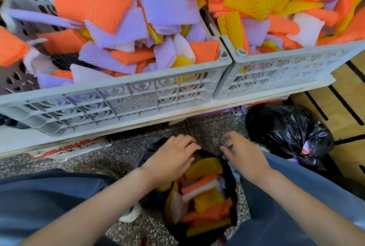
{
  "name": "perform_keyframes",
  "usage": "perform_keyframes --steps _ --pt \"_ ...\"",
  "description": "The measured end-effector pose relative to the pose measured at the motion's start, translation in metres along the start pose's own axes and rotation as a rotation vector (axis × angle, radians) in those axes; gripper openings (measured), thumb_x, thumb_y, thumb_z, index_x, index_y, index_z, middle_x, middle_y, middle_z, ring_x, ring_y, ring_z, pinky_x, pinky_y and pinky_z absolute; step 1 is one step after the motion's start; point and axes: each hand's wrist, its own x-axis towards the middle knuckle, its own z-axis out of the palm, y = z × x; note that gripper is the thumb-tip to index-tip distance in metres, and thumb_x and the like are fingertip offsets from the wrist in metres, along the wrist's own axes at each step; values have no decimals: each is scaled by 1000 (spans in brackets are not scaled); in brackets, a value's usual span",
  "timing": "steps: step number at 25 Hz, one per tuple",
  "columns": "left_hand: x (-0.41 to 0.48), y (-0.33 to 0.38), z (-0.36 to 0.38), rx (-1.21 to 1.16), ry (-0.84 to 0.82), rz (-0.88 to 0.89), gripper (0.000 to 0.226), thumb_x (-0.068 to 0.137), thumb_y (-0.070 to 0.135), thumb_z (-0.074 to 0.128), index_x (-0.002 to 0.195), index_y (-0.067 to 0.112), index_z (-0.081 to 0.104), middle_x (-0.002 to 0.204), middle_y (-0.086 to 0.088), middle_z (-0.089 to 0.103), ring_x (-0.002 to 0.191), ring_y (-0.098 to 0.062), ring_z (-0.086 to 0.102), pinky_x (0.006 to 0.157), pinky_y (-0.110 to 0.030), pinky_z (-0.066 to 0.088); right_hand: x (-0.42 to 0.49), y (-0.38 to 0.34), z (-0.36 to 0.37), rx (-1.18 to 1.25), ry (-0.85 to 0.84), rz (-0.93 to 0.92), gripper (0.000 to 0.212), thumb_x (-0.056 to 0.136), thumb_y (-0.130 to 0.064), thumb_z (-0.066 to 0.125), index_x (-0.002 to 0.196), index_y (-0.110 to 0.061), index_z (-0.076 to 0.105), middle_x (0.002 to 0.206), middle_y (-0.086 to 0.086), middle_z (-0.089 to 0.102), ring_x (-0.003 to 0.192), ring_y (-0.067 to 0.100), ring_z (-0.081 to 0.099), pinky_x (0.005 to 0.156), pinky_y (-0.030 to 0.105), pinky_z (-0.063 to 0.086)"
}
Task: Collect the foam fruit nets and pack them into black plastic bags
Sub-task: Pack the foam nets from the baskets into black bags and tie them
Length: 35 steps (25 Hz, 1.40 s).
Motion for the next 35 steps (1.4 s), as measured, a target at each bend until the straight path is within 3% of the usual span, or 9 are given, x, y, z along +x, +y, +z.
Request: perform_keyframes --steps 3,8,13,17,20,23,28,32,35 --pt "4 -37 -73 43 250 24 30 88 23 43 111 12 59 112 -7 58 103 -21 50 85 -35 38 27 -50 -48 110 329 -279 26 92 -21 56 118 -14 53 104 -4 56 96 13 56 76 27 46" --pt "20 -118 -167 224 454 -165 37 84 25 43 112 6 57 110 -15 58 103 -29 50 84 -39 36 111 -134 -105 52 573 -565 34 87 -10 60 119 -2 51 112 14 54 106 28 51 86 29 35" --pt "57 -189 -199 265 493 -430 51 86 25 54 130 0 46 128 -24 48 116 -42 46 96 -51 38 207 -170 -118 -54 435 -441 63 84 -15 64 137 1 34 138 21 39 131 33 34 107 35 26" --pt "82 -217 -207 156 489 -634 64 90 27 60 140 0 32 135 -26 43 125 -40 39 101 -46 30 249 -172 -123 -407 419 -360 67 86 -22 63 140 -3 28 142 17 37 134 31 31 109 37 23" --pt "86 -226 -210 16 549 -715 60 86 27 65 134 1 40 128 -26 51 120 -39 45 96 -40 33 250 -172 -135 -430 503 -361 45 91 -18 55 132 -10 40 132 12 50 123 30 45 97 39 34" --pt "83 -219 -217 -101 685 -691 35 87 20 64 114 1 53 109 -18 58 98 -29 52 75 -26 31 235 -175 -151 -312 539 -367 35 94 -26 50 126 -14 48 122 11 60 111 33 56 81 40 42" --pt "68 -178 -222 -305 845 -680 25 90 5 53 103 11 34 70 -1 42 61 -17 39 59 -28 21 205 -191 -159 26 609 -475 26 89 -28 56 110 -12 57 105 8 67 94 31 63 76 42 49" --pt "54 -143 -209 -600 914 -623 30 91 6 54 119 0 45 100 -6 57 89 -17 55 81 -30 44 167 -219 -141 202 591 -582 25 89 -27 60 107 -11 55 103 3 64 91 23 62 78 37 47" --pt "40 -119 -209 -1208 916 -624 41 96 36 47 123 6 53 116 -7 64 106 -19 61 97 -39 47 144 -231 -122 132 497 -696 26 91 -30 58 110 -13 53 106 -2 60 90 17 57 77 37 45"
